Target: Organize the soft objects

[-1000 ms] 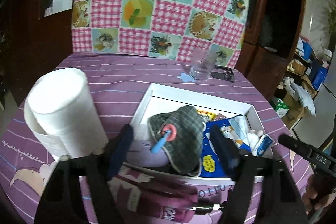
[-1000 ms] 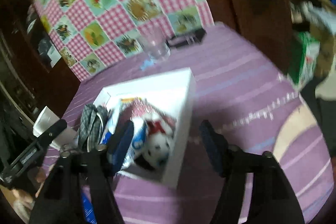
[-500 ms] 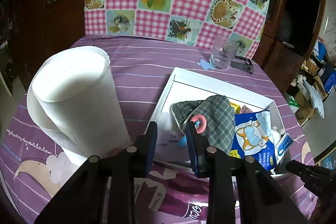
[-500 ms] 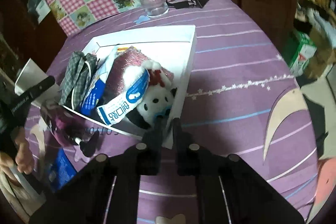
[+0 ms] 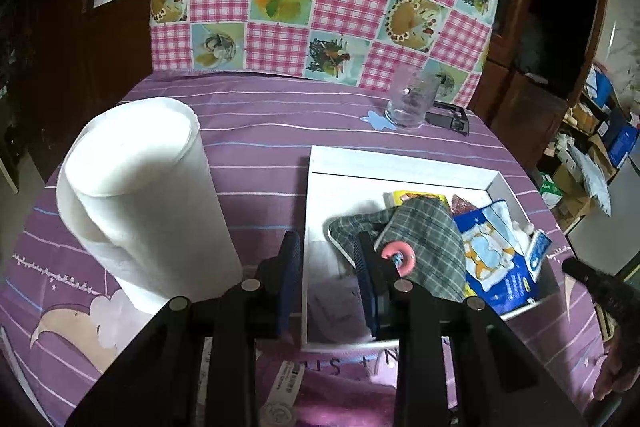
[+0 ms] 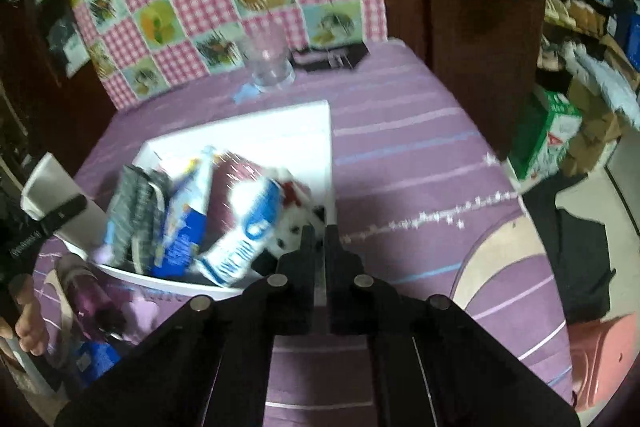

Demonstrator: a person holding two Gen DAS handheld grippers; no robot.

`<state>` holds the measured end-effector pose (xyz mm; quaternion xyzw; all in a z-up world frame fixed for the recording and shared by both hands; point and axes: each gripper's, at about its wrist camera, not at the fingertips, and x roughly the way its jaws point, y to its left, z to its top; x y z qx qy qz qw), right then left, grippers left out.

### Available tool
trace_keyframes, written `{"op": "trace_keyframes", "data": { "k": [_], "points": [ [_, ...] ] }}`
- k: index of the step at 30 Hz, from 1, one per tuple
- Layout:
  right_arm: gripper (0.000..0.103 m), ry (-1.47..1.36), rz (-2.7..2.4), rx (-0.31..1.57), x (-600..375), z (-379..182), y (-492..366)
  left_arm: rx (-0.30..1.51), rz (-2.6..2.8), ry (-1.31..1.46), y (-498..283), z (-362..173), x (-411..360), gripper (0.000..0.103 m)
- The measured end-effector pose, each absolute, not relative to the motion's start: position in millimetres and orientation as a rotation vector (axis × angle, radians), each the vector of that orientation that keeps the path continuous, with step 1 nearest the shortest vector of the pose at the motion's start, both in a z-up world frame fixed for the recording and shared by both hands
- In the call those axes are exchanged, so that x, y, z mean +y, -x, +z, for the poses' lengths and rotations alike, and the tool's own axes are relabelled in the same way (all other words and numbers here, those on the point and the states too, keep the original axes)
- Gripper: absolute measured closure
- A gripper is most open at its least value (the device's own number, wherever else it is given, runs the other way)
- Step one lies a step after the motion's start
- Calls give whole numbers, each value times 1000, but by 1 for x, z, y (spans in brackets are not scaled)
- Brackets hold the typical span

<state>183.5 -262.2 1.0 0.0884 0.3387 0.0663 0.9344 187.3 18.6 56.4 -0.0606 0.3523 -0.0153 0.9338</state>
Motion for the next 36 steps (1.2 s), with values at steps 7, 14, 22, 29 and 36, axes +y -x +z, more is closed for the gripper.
{"op": "trace_keyframes", "data": {
  "k": [7, 14, 22, 29, 36],
  "points": [
    [80, -138, 314, 595, -232, 20, -163, 694, -30, 164, -150, 67, 38, 70],
    [54, -94, 405, 566, -202, 14, -153, 608, 13, 133, -93, 75, 68, 56],
    [51, -58, 518, 561, -183, 12, -141, 575, 40, 160, -47, 68, 94, 53],
    [49, -105, 622, 582, -176, 10, -135, 630, -45, 191, -36, 49, 84, 53],
    [49, -79, 725, 636, -156, 3, -126, 754, -115, 97, -51, 7, 40, 52]
  ]
}}
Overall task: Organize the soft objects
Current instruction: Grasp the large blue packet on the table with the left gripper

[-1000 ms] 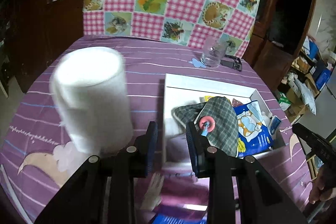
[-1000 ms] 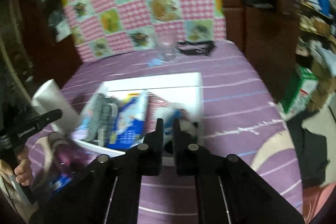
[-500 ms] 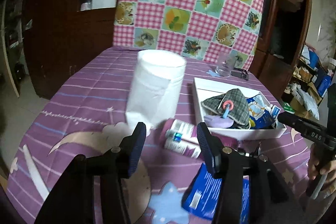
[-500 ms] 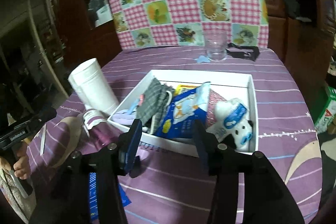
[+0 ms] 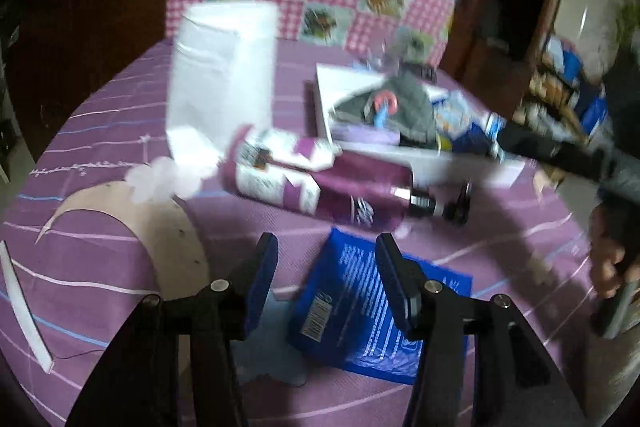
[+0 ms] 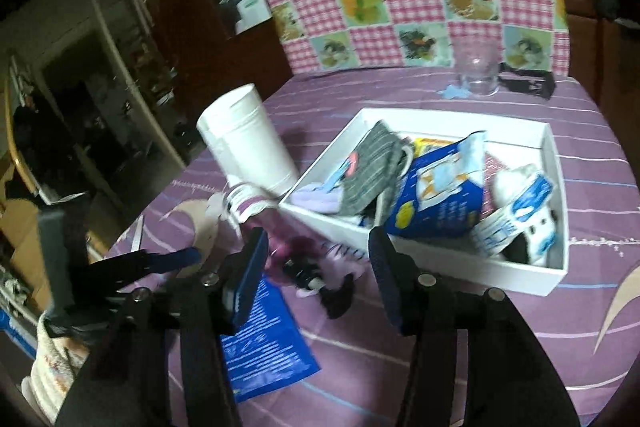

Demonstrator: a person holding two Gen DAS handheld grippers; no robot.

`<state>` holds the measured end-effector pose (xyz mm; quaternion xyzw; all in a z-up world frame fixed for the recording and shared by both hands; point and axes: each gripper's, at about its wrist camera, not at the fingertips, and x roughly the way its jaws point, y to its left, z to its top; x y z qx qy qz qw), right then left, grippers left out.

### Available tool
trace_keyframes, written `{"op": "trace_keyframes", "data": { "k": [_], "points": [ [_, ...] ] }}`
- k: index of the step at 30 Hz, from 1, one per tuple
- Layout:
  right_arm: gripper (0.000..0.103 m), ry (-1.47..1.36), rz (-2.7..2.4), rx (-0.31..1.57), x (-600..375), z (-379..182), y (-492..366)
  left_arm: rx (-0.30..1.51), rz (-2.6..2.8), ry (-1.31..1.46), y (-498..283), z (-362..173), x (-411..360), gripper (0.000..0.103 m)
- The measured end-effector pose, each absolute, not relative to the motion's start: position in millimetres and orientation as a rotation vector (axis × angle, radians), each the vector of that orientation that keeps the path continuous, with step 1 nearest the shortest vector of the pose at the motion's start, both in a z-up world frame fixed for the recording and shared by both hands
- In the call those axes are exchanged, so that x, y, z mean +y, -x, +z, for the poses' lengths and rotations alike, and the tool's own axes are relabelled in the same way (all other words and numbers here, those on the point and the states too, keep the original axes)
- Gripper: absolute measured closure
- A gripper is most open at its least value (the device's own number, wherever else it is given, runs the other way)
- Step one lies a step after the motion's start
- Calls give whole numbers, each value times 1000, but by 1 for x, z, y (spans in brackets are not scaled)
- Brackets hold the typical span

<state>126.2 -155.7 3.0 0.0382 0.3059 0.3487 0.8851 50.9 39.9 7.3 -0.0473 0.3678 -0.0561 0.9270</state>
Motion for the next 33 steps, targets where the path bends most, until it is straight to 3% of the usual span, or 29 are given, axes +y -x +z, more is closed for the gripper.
{"op": "trace_keyframes", "data": {
  "k": [5, 16, 19, 21, 24, 25, 27, 29, 31, 33],
  "points": [
    [49, 15, 791, 675, -135, -5, -114, 806, -128, 32, -53, -12, 22, 50],
    [49, 100, 781, 752, -117, -27, -116, 901, -226, -59, -60, -24, -3, 0],
    [49, 75, 758, 766, -123, -26, -122, 901, -218, -68, -60, -24, -7, 0],
    [49, 54, 747, 768, -127, -25, -124, 897, -216, -68, -59, -23, -6, 3],
    [49, 29, 728, 767, -133, -23, -127, 879, -231, -69, -57, -21, -7, 18],
    [49, 21, 721, 767, -135, -22, -128, 872, -239, -68, -55, -19, -8, 26],
    [49, 7, 714, 767, -137, -21, -130, 863, -238, -75, -52, -20, -11, 33],
    [49, -2, 705, 769, -139, -21, -131, 855, -245, -70, -52, -19, -12, 52],
    [49, -7, 700, 770, -140, -22, -132, 848, -249, -62, -51, -18, -12, 63],
    [49, -10, 693, 774, -140, -22, -133, 845, -260, -60, -50, -17, -13, 70]
  ]
}}
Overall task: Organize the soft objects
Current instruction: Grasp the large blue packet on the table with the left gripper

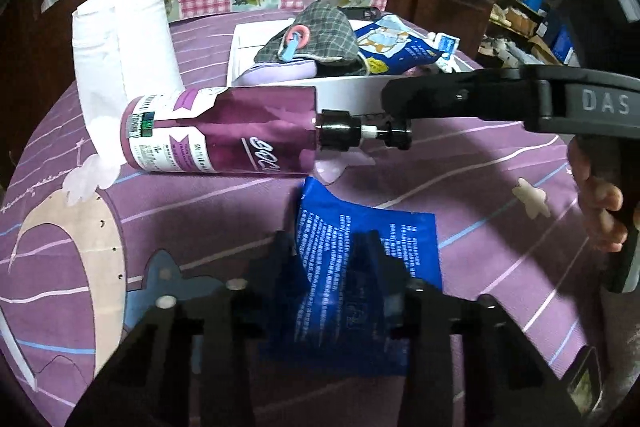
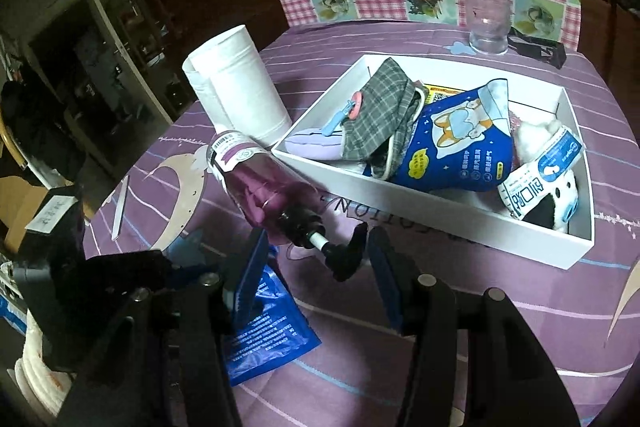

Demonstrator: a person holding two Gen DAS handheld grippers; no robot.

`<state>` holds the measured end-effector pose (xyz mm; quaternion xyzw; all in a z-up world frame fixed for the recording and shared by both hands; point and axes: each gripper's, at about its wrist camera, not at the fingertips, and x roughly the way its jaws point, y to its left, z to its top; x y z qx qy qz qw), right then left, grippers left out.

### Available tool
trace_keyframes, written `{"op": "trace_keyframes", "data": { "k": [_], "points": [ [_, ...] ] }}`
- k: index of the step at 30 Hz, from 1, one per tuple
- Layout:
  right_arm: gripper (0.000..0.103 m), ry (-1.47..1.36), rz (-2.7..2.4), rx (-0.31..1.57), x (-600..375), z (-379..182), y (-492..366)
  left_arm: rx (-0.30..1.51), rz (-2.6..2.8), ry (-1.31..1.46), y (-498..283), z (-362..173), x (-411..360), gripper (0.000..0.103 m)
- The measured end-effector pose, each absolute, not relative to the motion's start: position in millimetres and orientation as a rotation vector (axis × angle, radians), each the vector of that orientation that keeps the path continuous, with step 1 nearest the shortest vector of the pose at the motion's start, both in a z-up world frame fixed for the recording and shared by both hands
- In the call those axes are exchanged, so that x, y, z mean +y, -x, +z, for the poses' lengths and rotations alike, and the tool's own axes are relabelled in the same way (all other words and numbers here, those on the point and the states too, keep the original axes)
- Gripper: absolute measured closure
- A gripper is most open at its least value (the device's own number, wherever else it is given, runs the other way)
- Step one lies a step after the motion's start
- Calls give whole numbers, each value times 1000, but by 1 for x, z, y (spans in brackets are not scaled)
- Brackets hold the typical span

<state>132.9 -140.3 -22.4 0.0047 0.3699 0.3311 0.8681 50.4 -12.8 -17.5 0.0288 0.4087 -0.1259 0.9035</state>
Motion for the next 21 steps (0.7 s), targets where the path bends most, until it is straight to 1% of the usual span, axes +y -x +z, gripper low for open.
{"op": "trace_keyframes", "data": {
  "k": [3, 4, 5, 7, 10, 15, 21],
  "points": [
    [49, -8, 683, 776, -140, -23, -134, 841, -263, -57, -50, -17, -14, 77],
    [49, -8, 681, 777, -140, -24, -134, 839, -263, -37, -49, -16, -11, 86],
    [49, -9, 678, 778, -140, -24, -134, 839, -268, -17, -49, -16, -7, 90],
    [49, -14, 676, 778, -141, -23, -134, 838, -280, 30, -48, -17, -1, 92],
    [49, -22, 679, 773, -143, -22, -134, 798, -284, 23, -42, -11, -2, 95],
    [49, -41, 681, 763, -145, -19, -134, 718, -279, 16, -29, 1, -1, 95],
    [49, -68, 672, 748, -148, -17, -135, 648, -284, 110, -22, 15, 20, 98]
  ]
}}
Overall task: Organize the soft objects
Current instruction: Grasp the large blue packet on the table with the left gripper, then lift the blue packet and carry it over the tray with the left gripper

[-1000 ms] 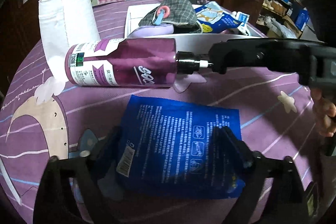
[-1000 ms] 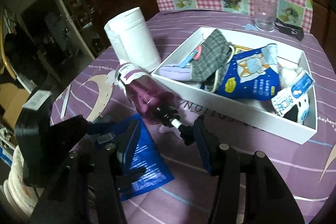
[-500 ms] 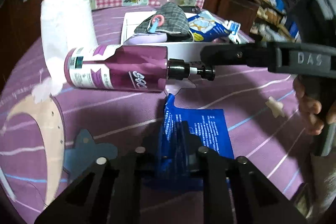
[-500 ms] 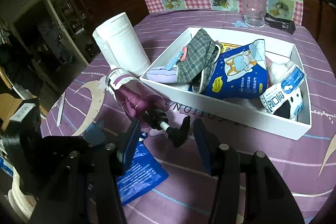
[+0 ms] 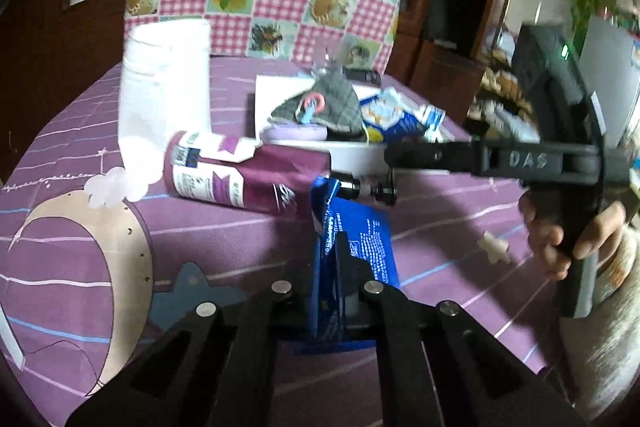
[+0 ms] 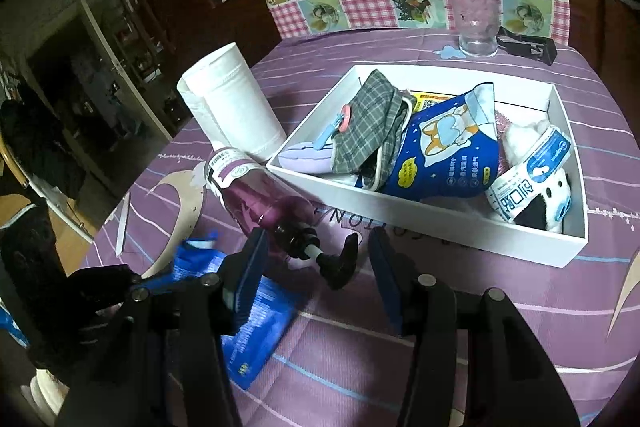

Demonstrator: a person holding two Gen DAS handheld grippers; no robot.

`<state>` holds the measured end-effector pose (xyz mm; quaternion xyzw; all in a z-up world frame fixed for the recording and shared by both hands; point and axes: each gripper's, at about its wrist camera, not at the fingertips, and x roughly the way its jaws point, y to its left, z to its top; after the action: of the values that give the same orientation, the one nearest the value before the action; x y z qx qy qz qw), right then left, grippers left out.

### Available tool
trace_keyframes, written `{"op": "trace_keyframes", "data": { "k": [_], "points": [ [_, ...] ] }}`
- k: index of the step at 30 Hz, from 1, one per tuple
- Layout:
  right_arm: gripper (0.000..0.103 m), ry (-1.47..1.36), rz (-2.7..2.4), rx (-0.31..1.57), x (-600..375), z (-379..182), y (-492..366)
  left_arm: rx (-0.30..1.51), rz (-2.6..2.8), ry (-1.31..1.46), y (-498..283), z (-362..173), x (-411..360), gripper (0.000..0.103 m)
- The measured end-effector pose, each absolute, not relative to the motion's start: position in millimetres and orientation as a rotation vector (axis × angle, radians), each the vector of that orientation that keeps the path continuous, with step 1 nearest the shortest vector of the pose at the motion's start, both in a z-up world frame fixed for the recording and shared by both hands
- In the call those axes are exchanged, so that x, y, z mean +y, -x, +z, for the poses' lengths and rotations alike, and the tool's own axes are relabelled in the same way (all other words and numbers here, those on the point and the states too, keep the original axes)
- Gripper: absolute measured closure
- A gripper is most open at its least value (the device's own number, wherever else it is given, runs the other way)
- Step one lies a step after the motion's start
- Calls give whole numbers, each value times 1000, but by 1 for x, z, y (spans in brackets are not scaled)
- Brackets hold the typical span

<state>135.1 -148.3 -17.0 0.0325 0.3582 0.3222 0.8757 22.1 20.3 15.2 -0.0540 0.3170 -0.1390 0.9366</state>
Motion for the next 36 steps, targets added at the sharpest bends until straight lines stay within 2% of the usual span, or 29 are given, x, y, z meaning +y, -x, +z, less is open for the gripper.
{"op": "trace_keyframes", "data": {
  "k": [23, 36],
  "points": [
    [49, -157, 643, 643, -169, -1, -135, 444, -245, 192, -8, 68, 31, 99],
    [49, -286, 621, 570, -199, 6, -143, 374, -232, 148, -28, 109, -6, 98]
  ]
}}
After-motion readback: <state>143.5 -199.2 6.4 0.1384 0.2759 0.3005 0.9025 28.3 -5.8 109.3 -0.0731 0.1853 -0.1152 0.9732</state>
